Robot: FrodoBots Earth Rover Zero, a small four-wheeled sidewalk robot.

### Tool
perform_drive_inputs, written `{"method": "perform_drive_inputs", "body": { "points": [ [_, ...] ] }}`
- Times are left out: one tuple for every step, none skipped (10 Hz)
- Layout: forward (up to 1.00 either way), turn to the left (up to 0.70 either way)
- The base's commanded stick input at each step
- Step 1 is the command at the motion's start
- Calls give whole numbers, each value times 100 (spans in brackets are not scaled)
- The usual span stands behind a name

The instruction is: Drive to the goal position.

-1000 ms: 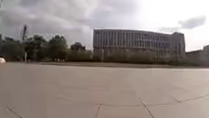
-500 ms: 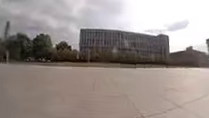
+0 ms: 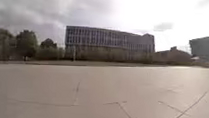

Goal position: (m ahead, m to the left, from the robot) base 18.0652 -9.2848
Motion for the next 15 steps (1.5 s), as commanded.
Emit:
{"method": "perform_drive_inputs", "body": {
  "points": [
    [100,-38],
    [100,-38],
    [100,-38],
    [100,-38],
    [100,-38],
    [100,-38],
    [100,-38],
    [100,-38],
    [100,-38],
    [100,-35],
    [100,-35],
    [100,-35],
    [100,-35],
    [100,-35],
    [100,-35]
  ]
}}
